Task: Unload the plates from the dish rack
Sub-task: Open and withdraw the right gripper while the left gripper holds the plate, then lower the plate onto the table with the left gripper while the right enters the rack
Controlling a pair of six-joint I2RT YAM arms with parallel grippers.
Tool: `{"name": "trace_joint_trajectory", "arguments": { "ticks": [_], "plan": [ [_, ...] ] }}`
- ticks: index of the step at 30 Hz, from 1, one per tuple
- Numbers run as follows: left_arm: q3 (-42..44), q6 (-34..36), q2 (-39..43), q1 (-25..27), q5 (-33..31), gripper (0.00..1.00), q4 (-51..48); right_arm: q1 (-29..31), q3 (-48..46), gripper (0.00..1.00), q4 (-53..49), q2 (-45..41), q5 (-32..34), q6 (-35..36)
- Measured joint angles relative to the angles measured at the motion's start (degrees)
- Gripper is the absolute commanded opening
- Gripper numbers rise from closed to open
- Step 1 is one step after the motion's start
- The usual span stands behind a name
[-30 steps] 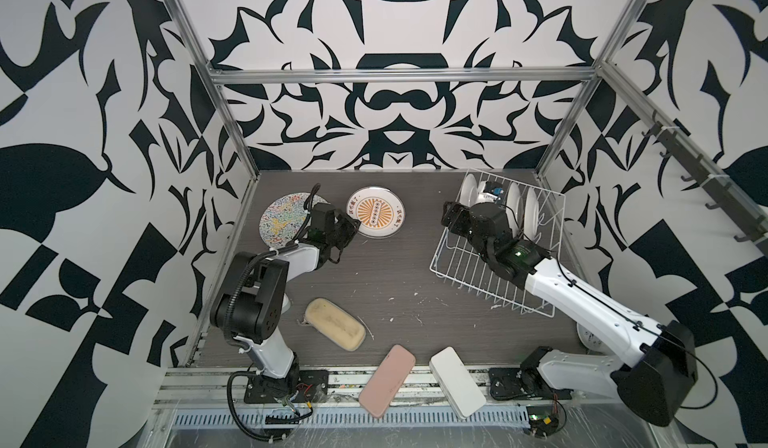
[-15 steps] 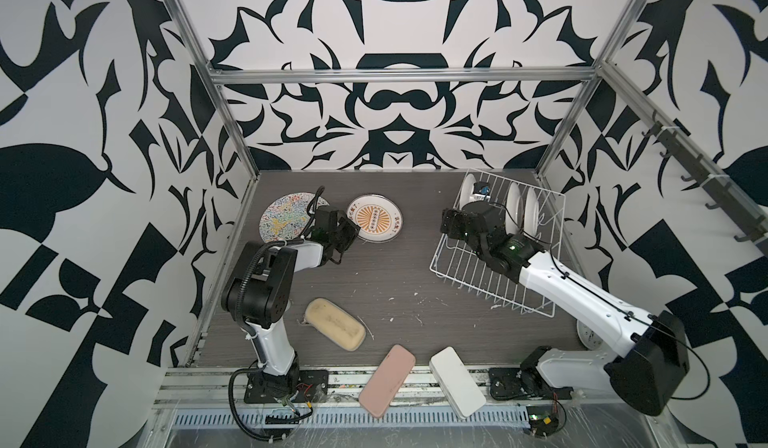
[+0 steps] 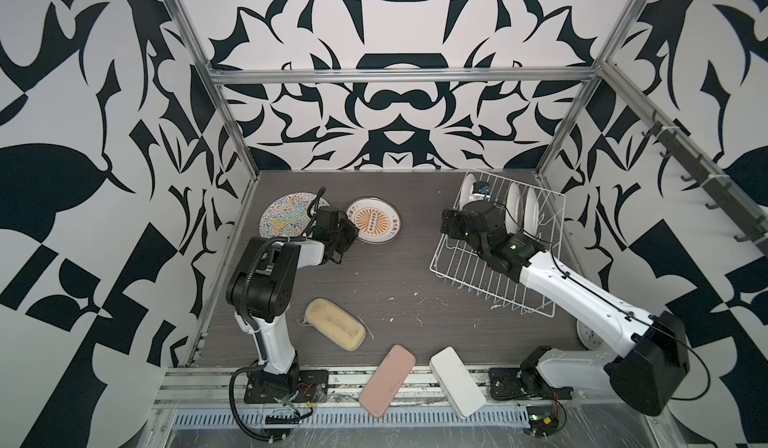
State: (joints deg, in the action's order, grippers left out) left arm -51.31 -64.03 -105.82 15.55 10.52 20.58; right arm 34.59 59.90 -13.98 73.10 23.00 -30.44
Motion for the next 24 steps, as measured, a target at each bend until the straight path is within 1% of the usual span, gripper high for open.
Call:
{"name": "trace_joint_trajectory", "arguments": {
  "ticks": [5,9,12,17,19,22,24],
  "plan": [
    [0.0,-0.1,-0.3,-0.2,-0.1,0.0,0.0,0.0,0.0,0.88,0.0,0.0,-0.3,0.2],
    [0.0,-0.2,-0.3,-0.2,-0.1,0.04,0.1,0.0,0.0,0.88,0.0,0.0,-0.5,0.4],
    [0.0,-0.5,-0.3,-0.2,-0.1,0.11,0.1,0.0,0.0,0.88,0.0,0.0,-0.5,0.6],
    [0.0,-1.0,-0.3,-0.2,0.0,0.19,0.2,0.0,0.0,0.88,0.0,0.0,-0.5,0.7],
    [0.0,-1.2,-0.3,-0.3,0.0,0.27,0.2,0.0,0.0,0.88,0.0,0.0,-0.5,0.7],
    [0.0,-1.4,-0.3,-0.3,-0.1,0.34,0.2,0.0,0.0,0.88,0.0,-0.1,-0.5,0.7],
    [0.0,-1.7,-0.3,-0.3,-0.2,0.44,0.3,0.0,0.0,0.88,0.0,-0.1,-0.5,0.7]
  ]
}}
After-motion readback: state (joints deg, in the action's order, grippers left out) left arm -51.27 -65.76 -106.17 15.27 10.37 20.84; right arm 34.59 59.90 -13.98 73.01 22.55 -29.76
